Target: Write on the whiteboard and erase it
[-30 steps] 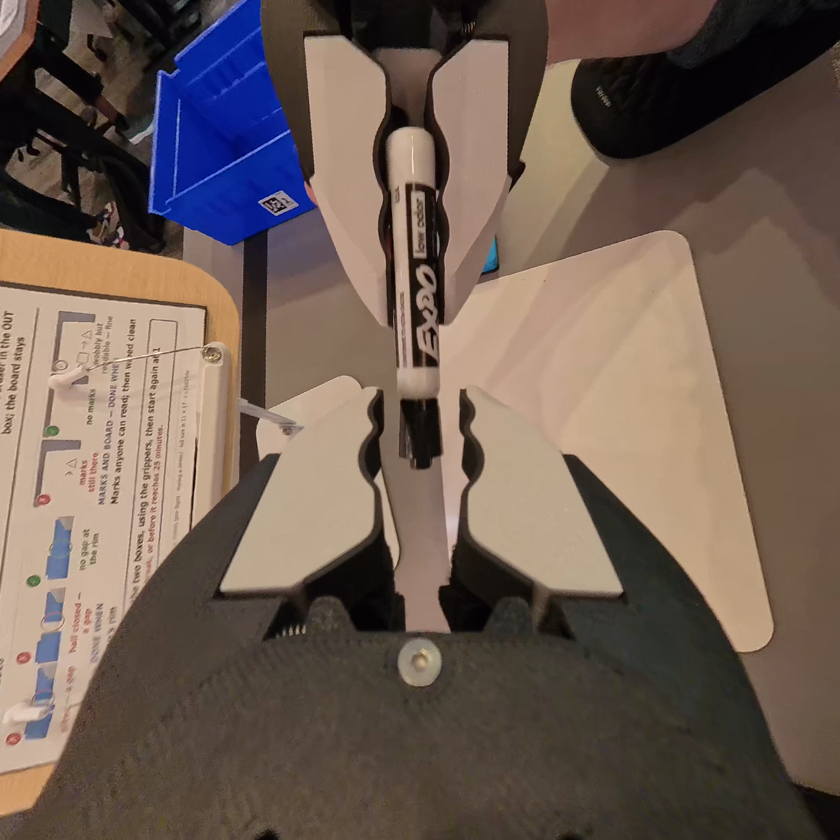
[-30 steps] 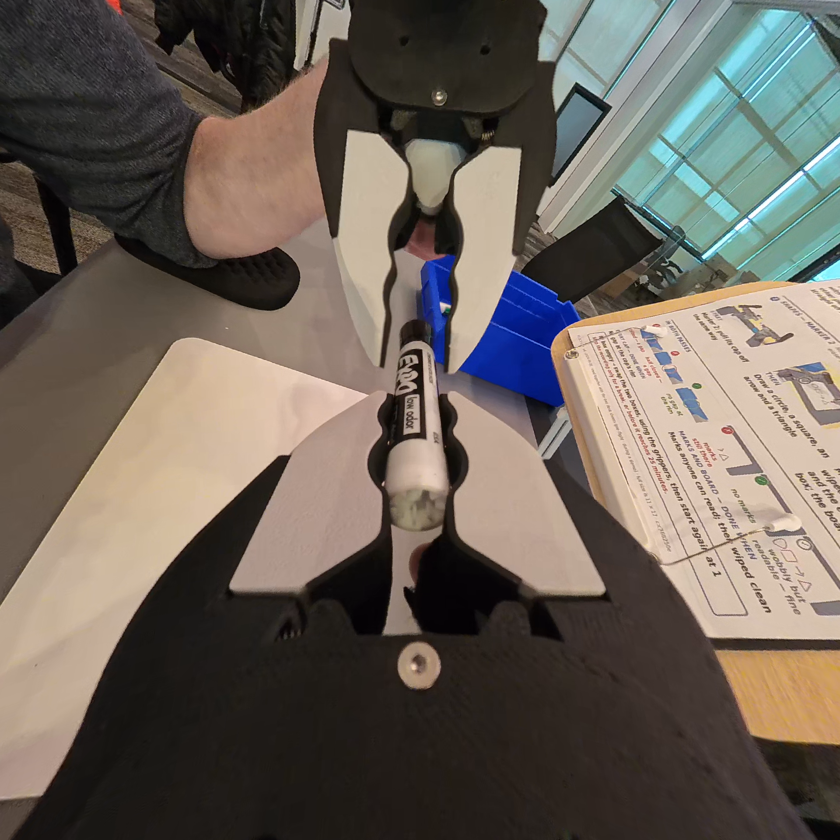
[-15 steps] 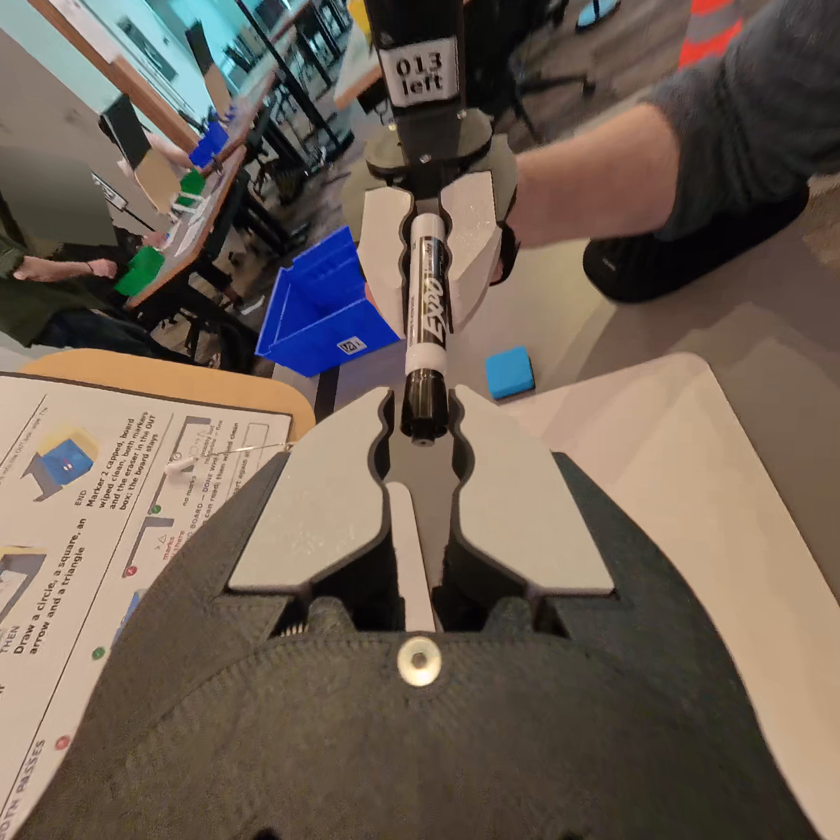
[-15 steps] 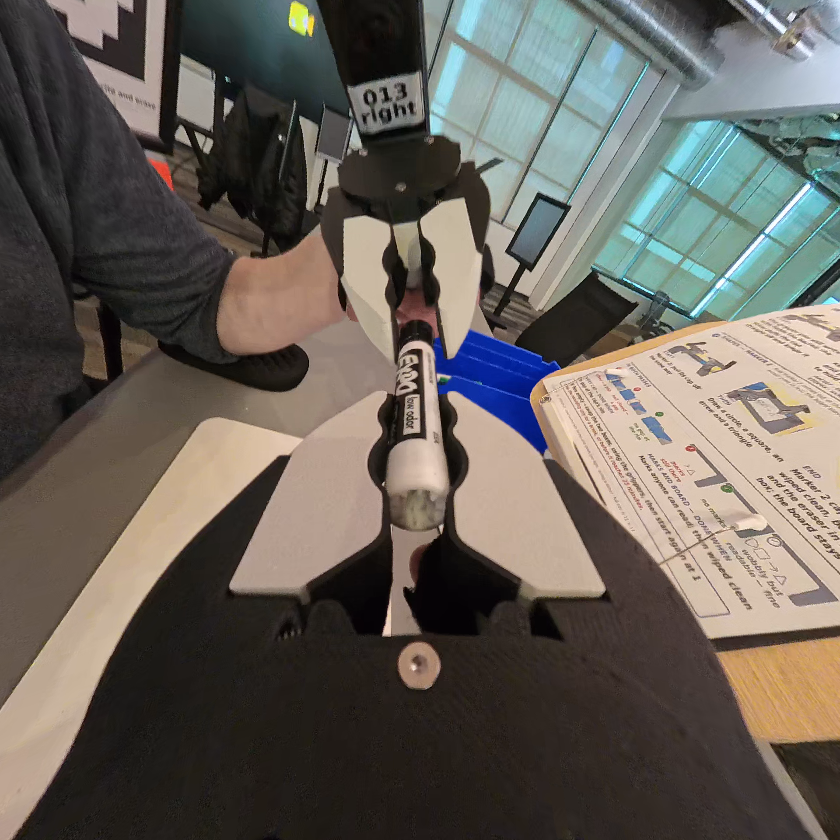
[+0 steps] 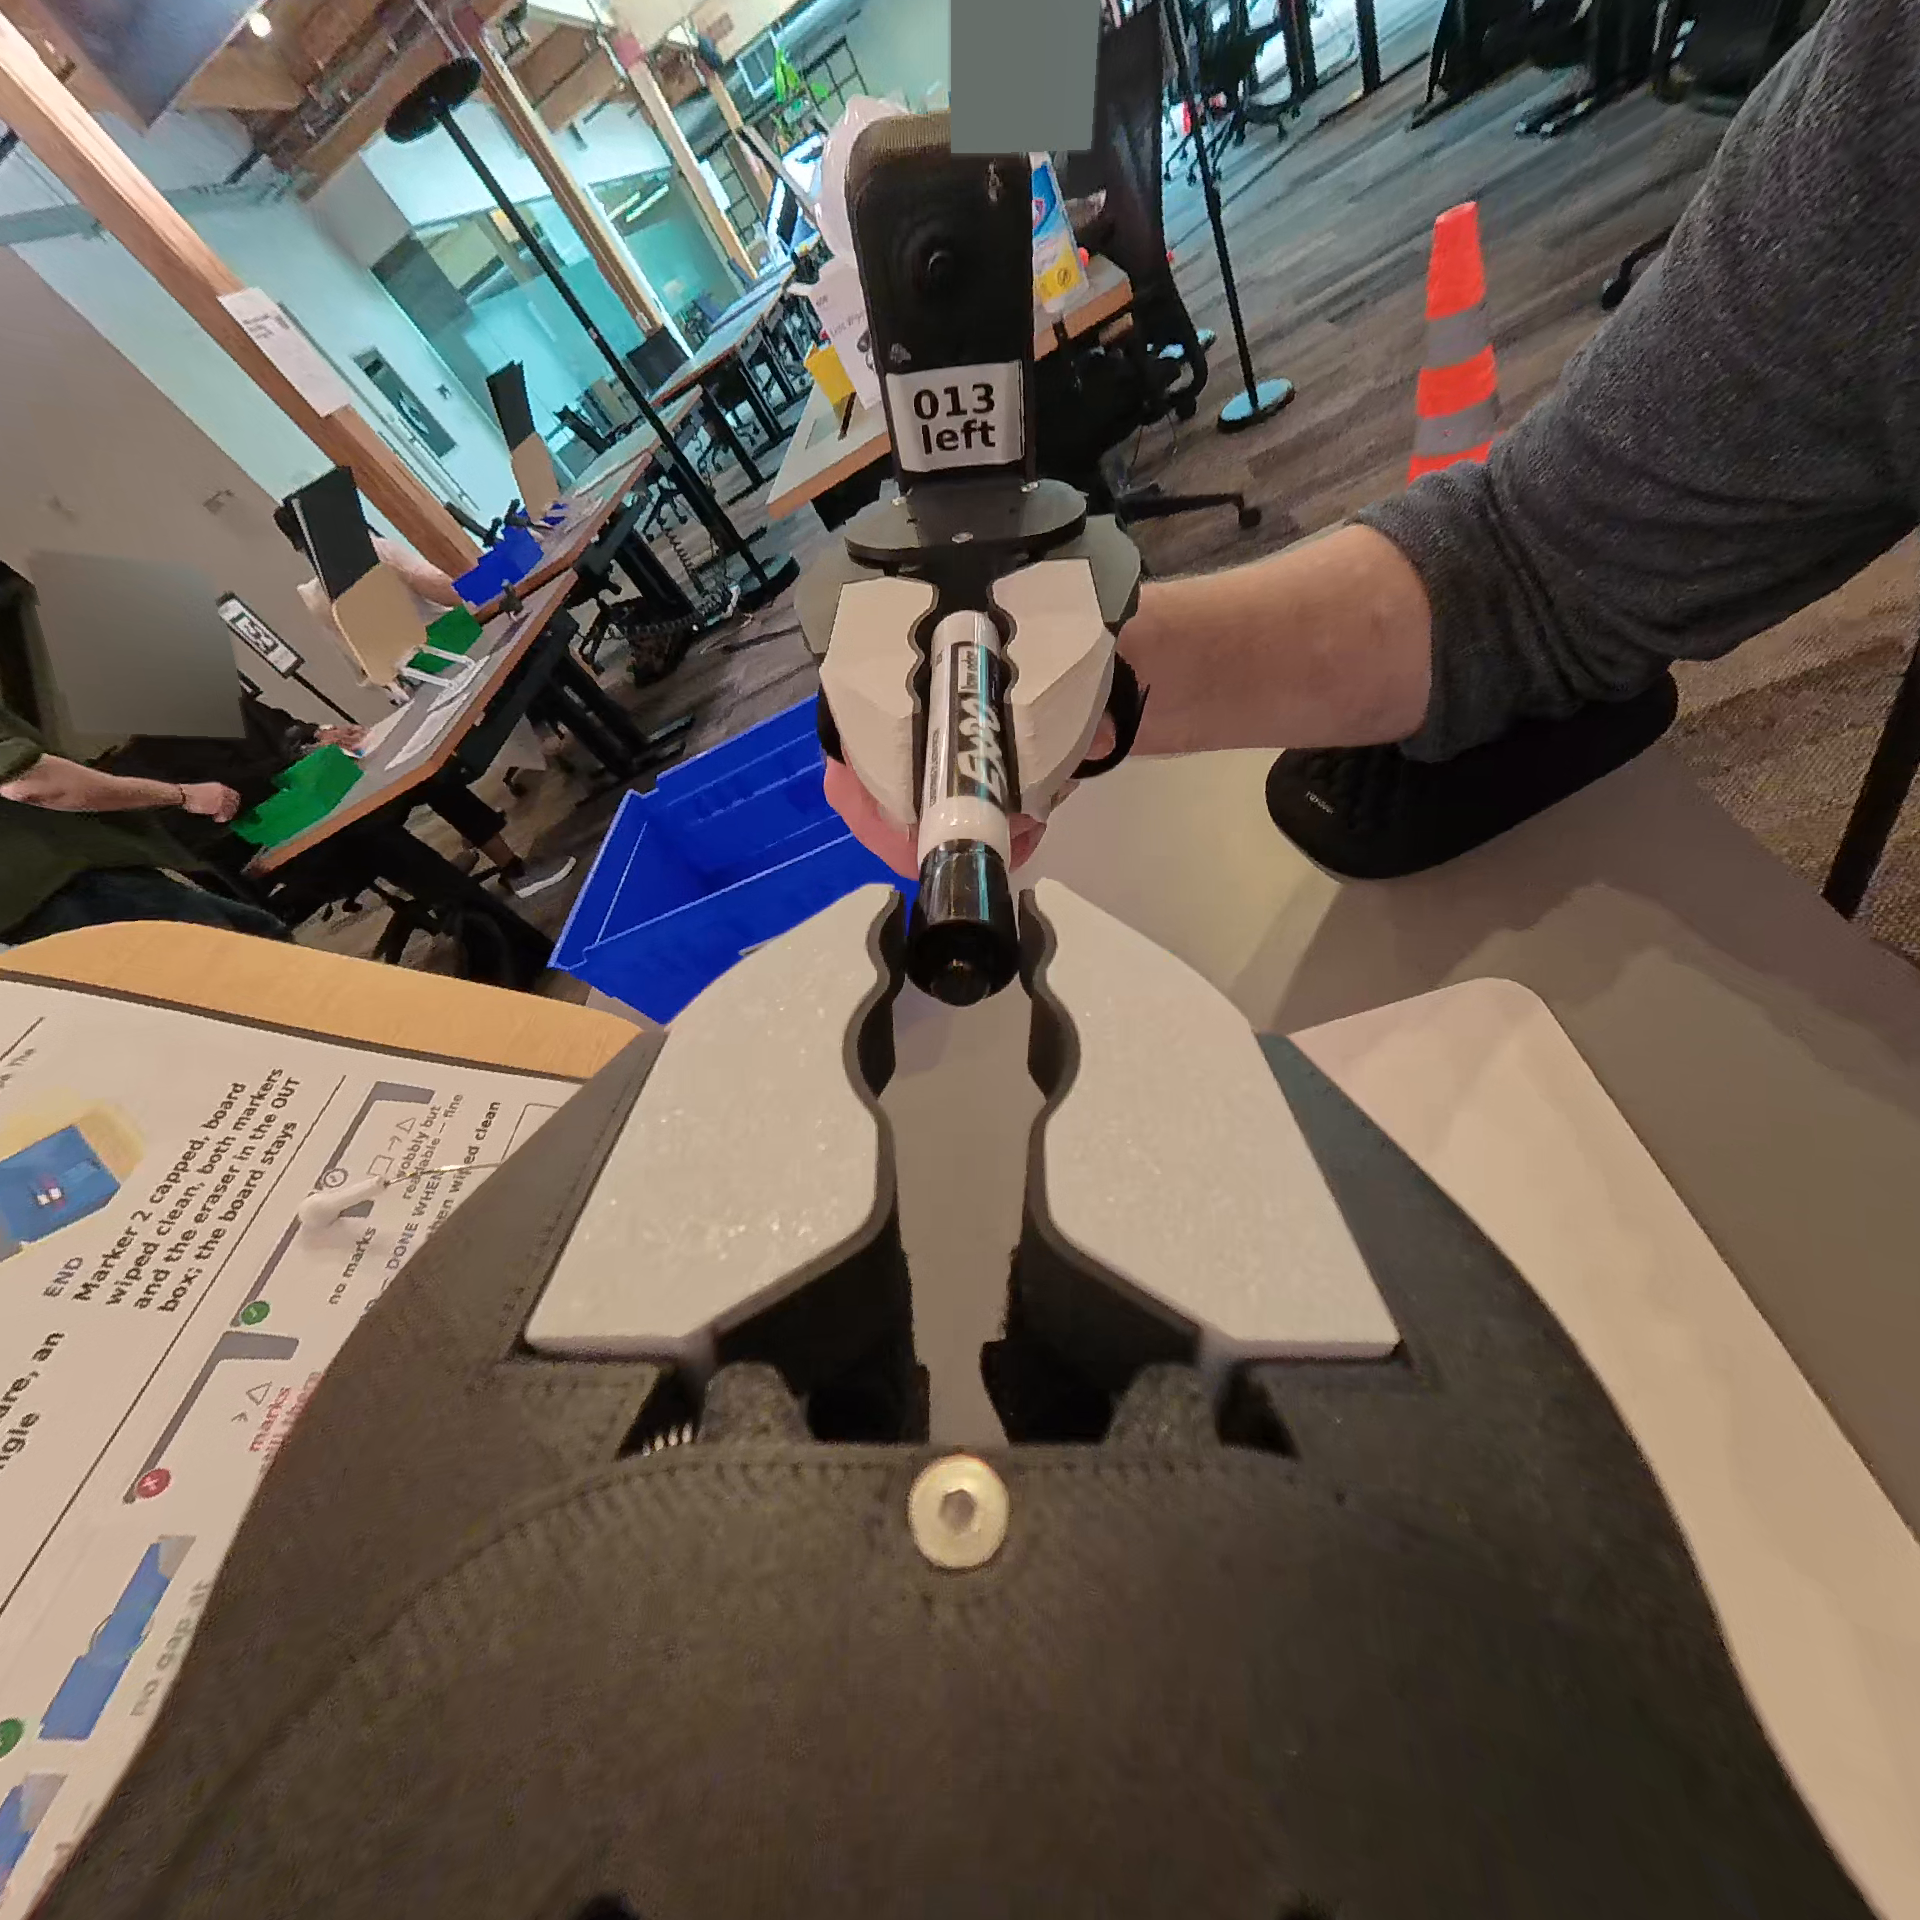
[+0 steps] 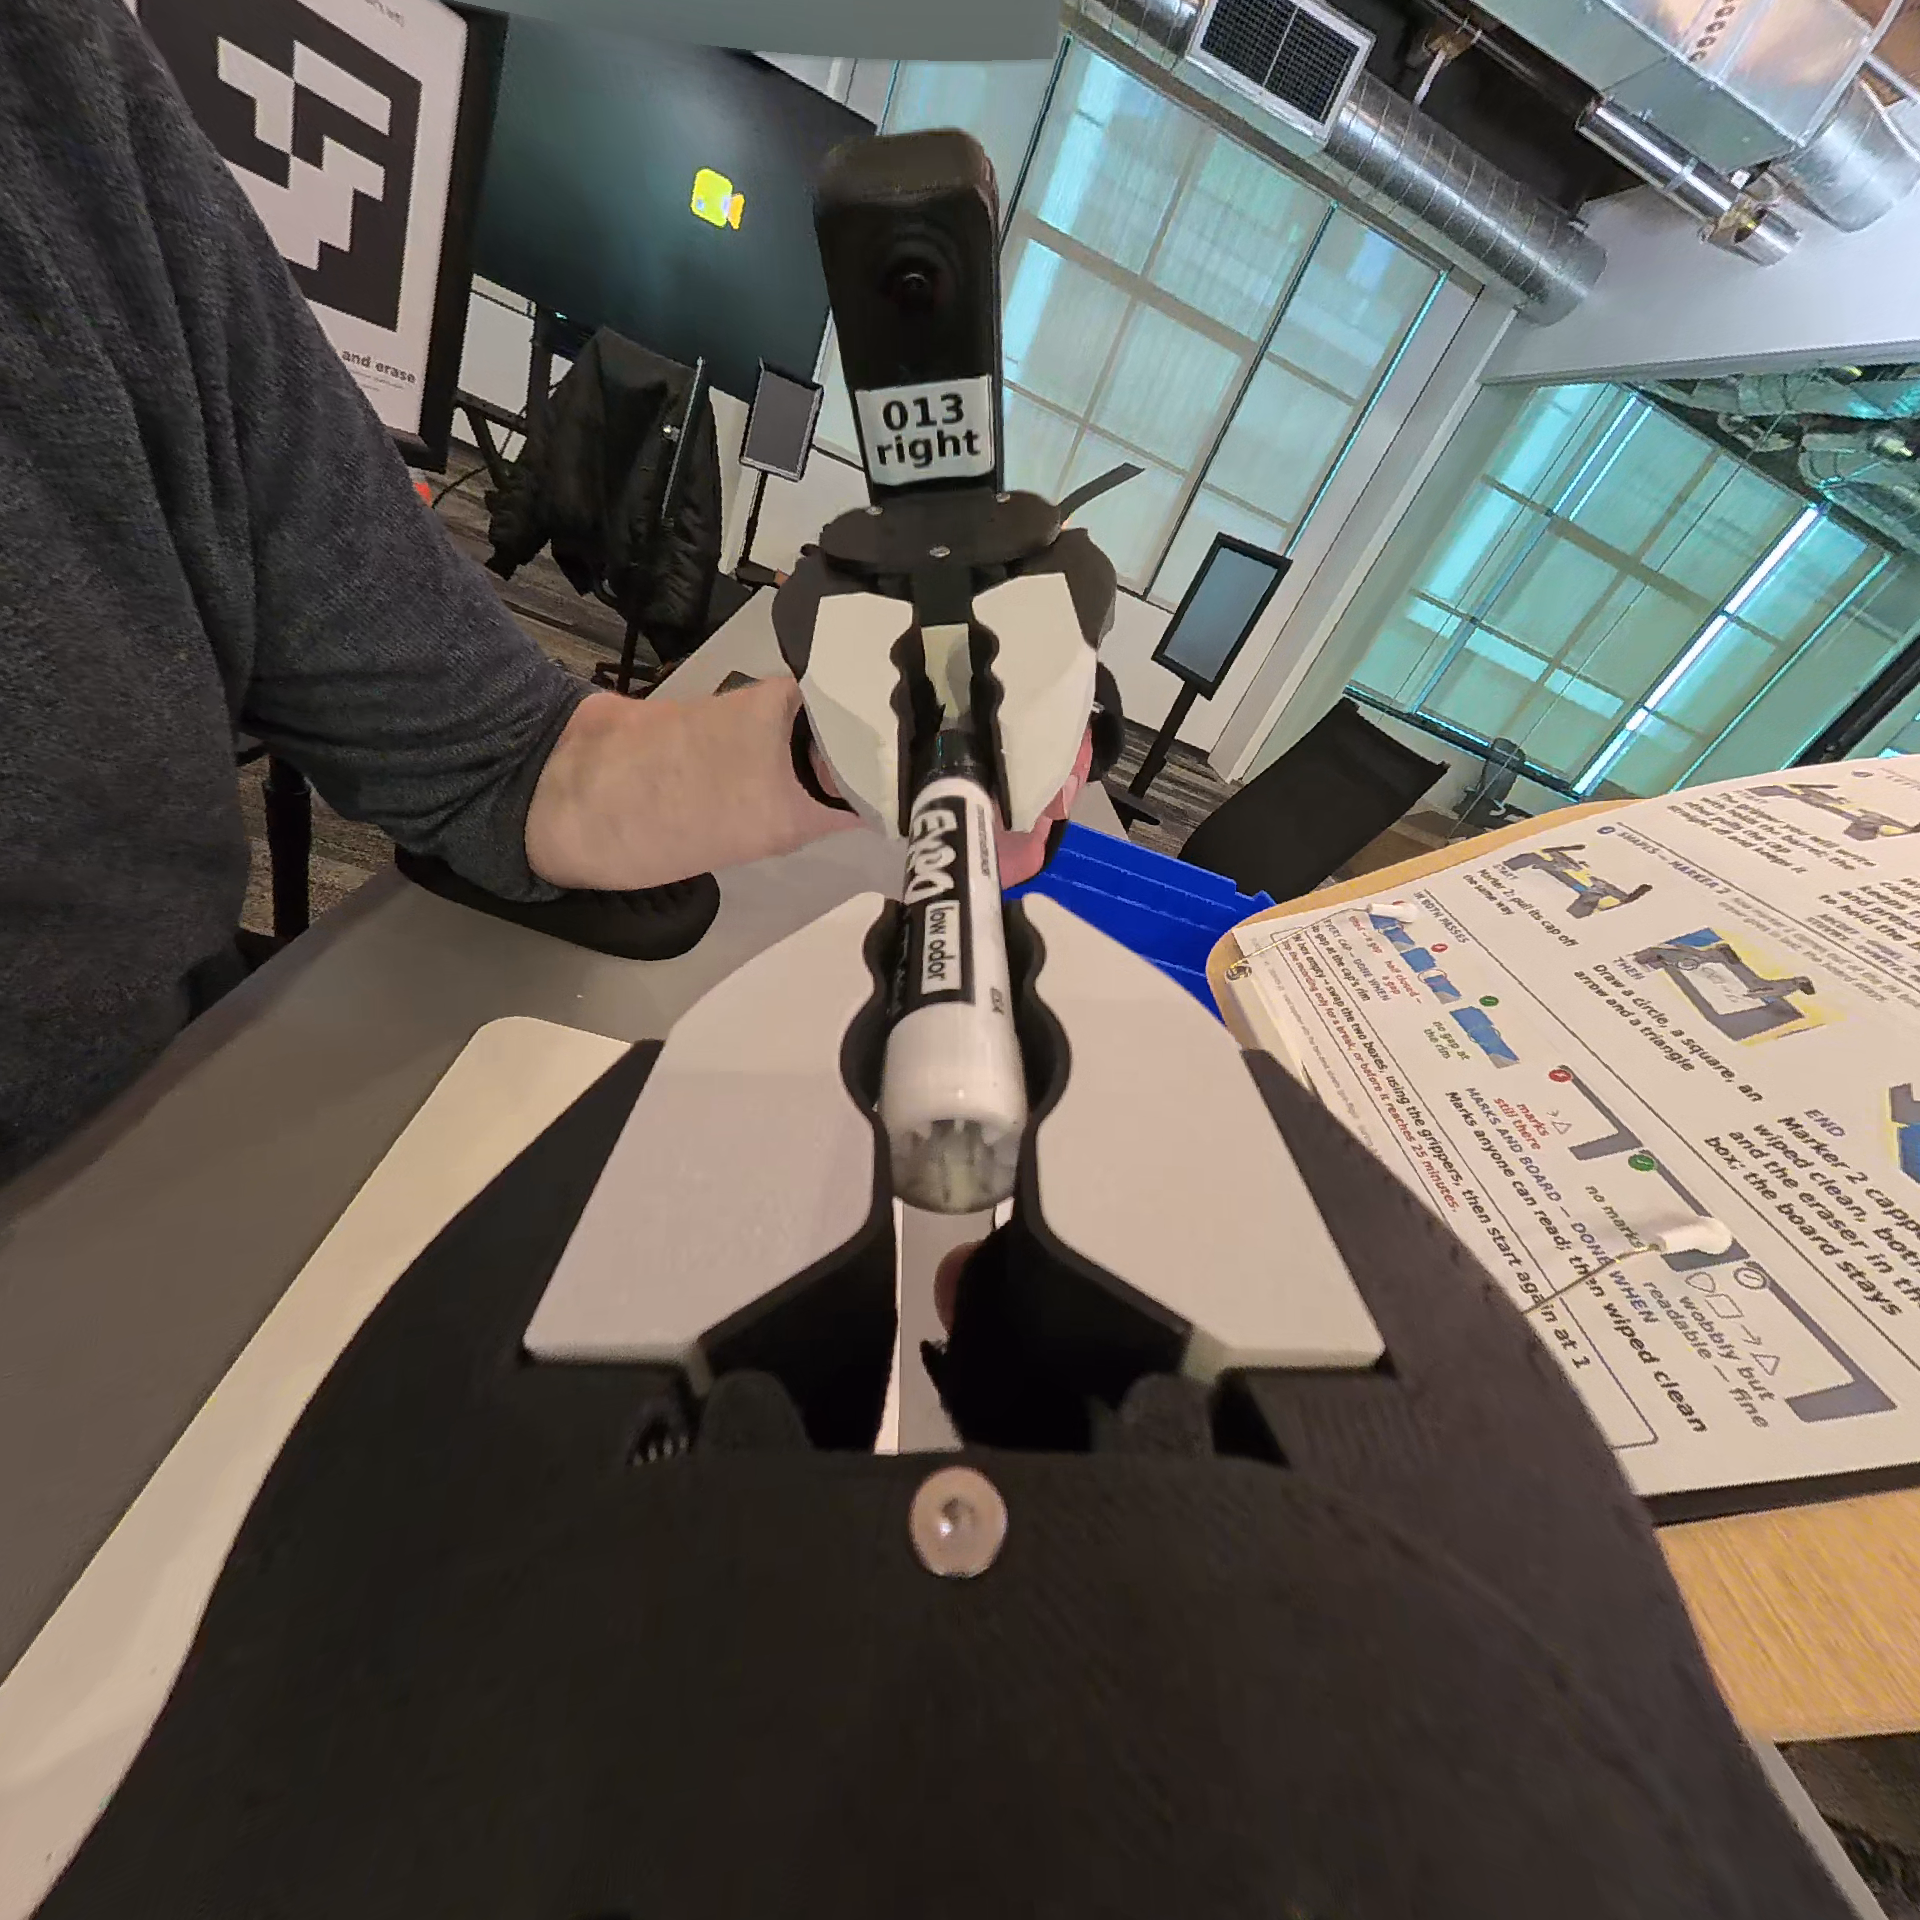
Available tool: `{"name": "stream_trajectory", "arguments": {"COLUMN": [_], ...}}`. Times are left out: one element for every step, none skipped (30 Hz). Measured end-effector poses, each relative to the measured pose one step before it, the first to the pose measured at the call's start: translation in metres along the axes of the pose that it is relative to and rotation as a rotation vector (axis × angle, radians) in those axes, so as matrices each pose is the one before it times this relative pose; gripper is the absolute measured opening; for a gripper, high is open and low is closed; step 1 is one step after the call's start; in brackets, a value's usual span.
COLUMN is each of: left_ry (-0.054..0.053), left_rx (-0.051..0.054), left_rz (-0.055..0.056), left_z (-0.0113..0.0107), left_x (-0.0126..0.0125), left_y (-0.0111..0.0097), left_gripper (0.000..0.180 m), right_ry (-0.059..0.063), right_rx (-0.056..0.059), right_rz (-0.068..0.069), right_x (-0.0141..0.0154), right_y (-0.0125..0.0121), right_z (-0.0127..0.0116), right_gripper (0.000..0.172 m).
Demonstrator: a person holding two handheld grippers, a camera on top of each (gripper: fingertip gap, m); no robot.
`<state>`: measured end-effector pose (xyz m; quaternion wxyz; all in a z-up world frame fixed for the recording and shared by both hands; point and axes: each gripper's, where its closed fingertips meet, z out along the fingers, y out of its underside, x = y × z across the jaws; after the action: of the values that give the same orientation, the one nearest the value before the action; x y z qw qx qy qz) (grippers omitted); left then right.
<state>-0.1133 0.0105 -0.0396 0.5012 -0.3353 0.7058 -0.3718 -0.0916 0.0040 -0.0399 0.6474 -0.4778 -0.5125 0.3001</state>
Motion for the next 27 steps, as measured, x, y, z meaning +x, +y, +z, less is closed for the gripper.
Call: {"name": "stream_trajectory", "arguments": {"left_ry": [0.0008,-0.0011,-0.0017,0.0031,0.0047,0.0016,0.0035,0.0073,0.0043,0.0031,0.0064,0.0047,0.0019,0.0023,0.0014,0.0004,0.0026,0.0084,0.0067,-0.0013,-0.0059,-0.0016,0.0044,0.0026,0.0009,0.002,-0.0016], "left_rx": [0.0121,0.0105,0.0115,0.0093,0.0014,-0.0015,0.0018,0.006,0.0101,0.0083,0.002,0.0016,0.006,0.0049,0.0027,0.0046,0.0062,0.0042,0.0011,-0.0003,0.0003,0.0021,0.0005,0.0,0.003,0.0029,0.001], "left_rz": [-0.0077,-0.0057,-0.0021,-0.0047,-0.0077,-0.0025,-0.0005,-0.0053,-0.0055,-0.0049,-0.007,-0.0056,-0.003,-0.0043,-0.0052,-0.0035,-0.0048,-0.0107,-0.0119,-0.0004,0.0085,0.004,-0.0006,0.0042,0.005,-0.0005,0.0005], "left_z": [0.00018,0.0003,0.0002,0.00044,0.00044,0.00022,0.00002,-0.00028,-0.00032,-0.0001,-0.00002,-0.00012,0.00001,0.00009,0.0002,0.00012,0.0001,0.00017,0.00024,0.00026,0.00019,0.0002,0.00002,-0.00024,-0.0003,-0.00029,-0.00013], "left_x": [-0.00002,-0.00043,-0.00028,0.00046,0.00039,-0.00006,0.00035,0.00065,0.00023,0.00012,0.0004,0.00019,0.00007,0.00007,-0.00012,-0.00002,0.00026,0.00079,0.00032,-0.00025,-0.00025,0.0003,0.00092,0.00063,0.00043,0.00039,-0.00019], "left_y": [-0.00117,-0.00068,-0.00068,-0.00034,0.00047,0.0008,0.00031,-0.00042,-0.00099,-0.00066,0.00031,0.00031,-0.0002,-0.00025,-0.00007,-0.00042,-0.00046,-0.00021,0.00016,0.00025,0.00004,-0.00049,-0.0004,-0.00041,-0.0008,-0.00078,-0.00067], "left_gripper": [0.021,0.021,0.021,0.021,0.021,0.021,0.021,0.021,0.021,0.021,0.021,0.021,0.021,0.021,0.021,0.021,0.021,0.021,0.021,0.021,0.021,0.021,0.021,0.021,0.021,0.02,0.02], "right_ry": [-0.0015,0.0017,0.003,0.0002,-0.0016,0.0024,0.001,-0.0027,-0.001,0.0,-0.0006,0.0001,0.0018,-0.0003,0.0003,0.0008,-0.001,-0.0013,-0.002,0.003,0.0012,0.0,-0.0033,-0.0023,0.0006,-0.0008,0.0007], "right_rx": [0.0041,0.0005,0.0001,0.0002,-0.0031,-0.0062,-0.0034,-0.0001,0.0042,0.0049,0.0001,-0.0043,-0.0016,0.0007,-0.0005,0.0007,0.0023,0.0014,0.0001,-0.0016,-0.0024,-0.0003,0.0015,-0.0004,0.0003,0.002,0.001], "right_rz": [0.0019,-0.0024,-0.0034,-0.0013,-0.0012,-0.0054,-0.003,0.0004,-0.0012,0.0025,-0.0003,-0.0045,-0.0029,-0.0011,0.0001,-0.0005,0.0003,0.0004,-0.0006,-0.0036,-0.0032,-0.0015,0.0006,-0.0031,-0.0046,-0.0003,-0.0008], "right_x": [-0.00013,0.00021,0.00038,-0.00004,-0.00048,0.00011,-0.00002,-0.00038,-0.00035,-0.00003,-0.00006,-0.00024,0.00004,-0.00015,0.00006,0.00015,-0.00004,-0.00021,-0.00038,0.0002,0.00016,-0.00004,-0.00044,-0.00067,-0.00039,-0.00041,0.00002], "right_y": [-0.00079,-0.00036,-0.00023,-0.00032,0.00026,0.00079,0.0005,0.00001,-0.00046,-0.00058,-0.00001,0.00054,-0.00007,-0.00029,0.00008,0.00002,-0.00025,-0.00008,-0.00019,0.00013,0.0001,-0.00025,-0.00051,-0.00042,-0.0005,-0.00084,-0.00062], "right_z": [-0.0003,-0.00037,-0.00031,-0.00017,-0.00003,0.00022,0.00007,0.0,0.00011,0.00019,0.00001,0.00004,0.00005,-0.00014,-0.00013,-0.00014,-0.00022,0.0,0.00004,-0.00005,-0.00026,-0.00021,-0.00024,-0.00005,0.00025,0.00018,0.00008], "right_gripper": [0.021,0.021,0.021,0.021,0.021,0.021,0.021,0.021,0.021,0.021,0.021,0.021,0.021,0.021,0.021,0.021,0.021,0.021,0.021,0.021,0.021,0.021,0.021,0.021,0.021,0.021,0.021]}}
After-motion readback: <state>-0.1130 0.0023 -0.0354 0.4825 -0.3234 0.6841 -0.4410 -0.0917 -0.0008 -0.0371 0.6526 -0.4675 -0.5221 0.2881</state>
